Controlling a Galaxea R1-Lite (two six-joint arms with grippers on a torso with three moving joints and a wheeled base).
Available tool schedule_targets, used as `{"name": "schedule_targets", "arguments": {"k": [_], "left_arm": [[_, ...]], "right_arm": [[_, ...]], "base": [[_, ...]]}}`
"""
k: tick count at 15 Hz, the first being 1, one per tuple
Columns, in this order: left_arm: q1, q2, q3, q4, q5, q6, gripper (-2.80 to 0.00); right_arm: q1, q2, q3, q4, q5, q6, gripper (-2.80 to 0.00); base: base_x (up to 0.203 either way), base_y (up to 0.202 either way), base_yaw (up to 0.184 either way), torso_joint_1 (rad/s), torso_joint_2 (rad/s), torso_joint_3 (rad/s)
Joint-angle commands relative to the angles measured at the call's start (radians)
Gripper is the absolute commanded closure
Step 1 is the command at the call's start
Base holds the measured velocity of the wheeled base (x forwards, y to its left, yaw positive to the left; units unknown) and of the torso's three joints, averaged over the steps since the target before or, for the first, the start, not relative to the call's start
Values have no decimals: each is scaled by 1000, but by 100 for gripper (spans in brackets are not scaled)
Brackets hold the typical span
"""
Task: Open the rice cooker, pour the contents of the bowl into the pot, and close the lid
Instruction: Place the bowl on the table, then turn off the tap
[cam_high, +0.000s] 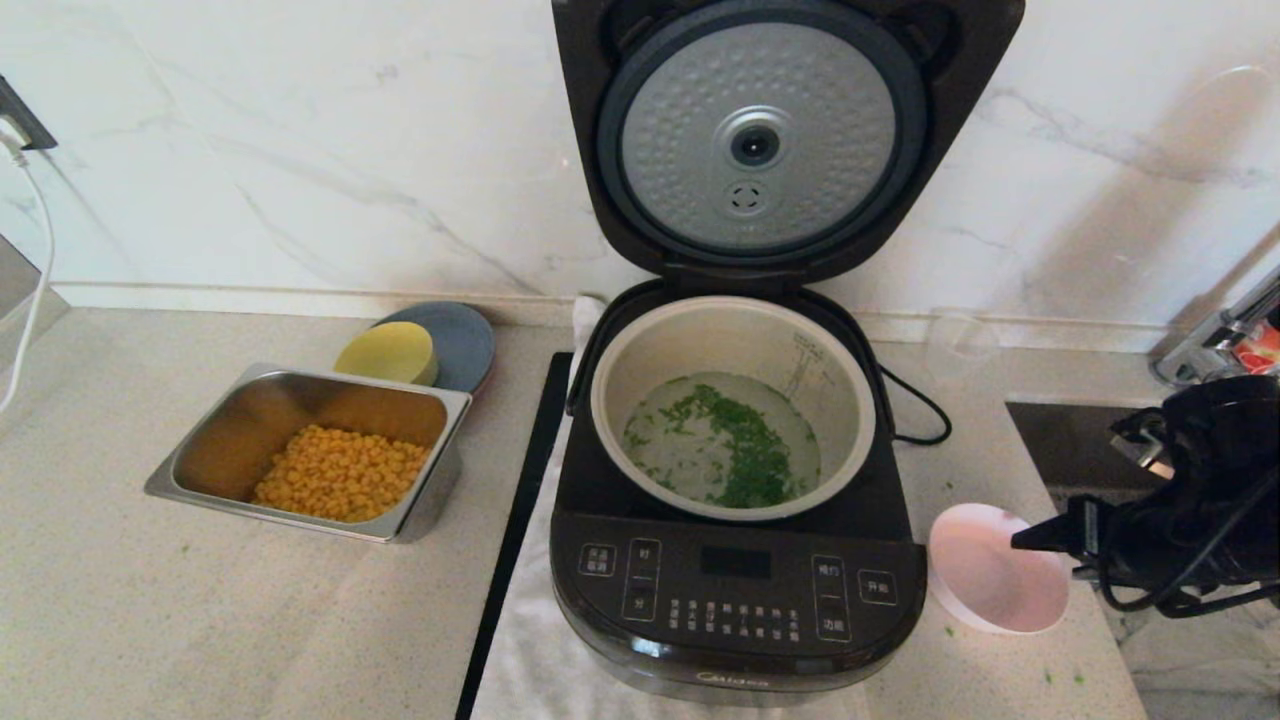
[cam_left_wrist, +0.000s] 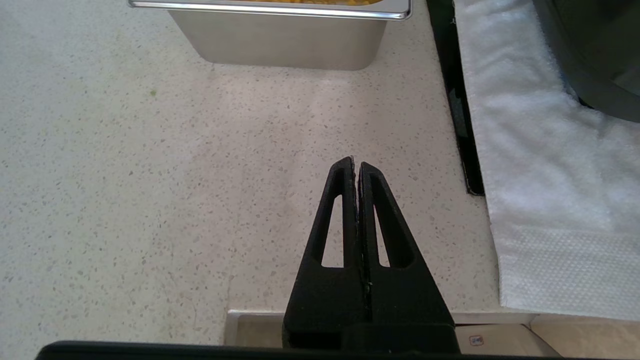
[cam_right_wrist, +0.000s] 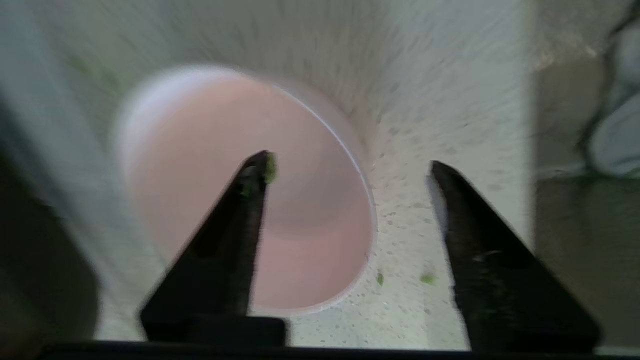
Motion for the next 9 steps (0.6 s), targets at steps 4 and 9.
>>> {"name": "schedule_targets", "arguments": {"k": [4, 9], "left_arm": [[2, -1, 0, 1, 0, 0, 0], [0, -1, 0, 1, 0, 0, 0]], "right_arm": [[-110, -241, -117, 108, -5, -4, 0], [-150, -255, -164, 116, -350, -22, 0]], "base": [[0, 0, 0, 0, 0, 0], [0, 0, 0, 0, 0, 0]]}}
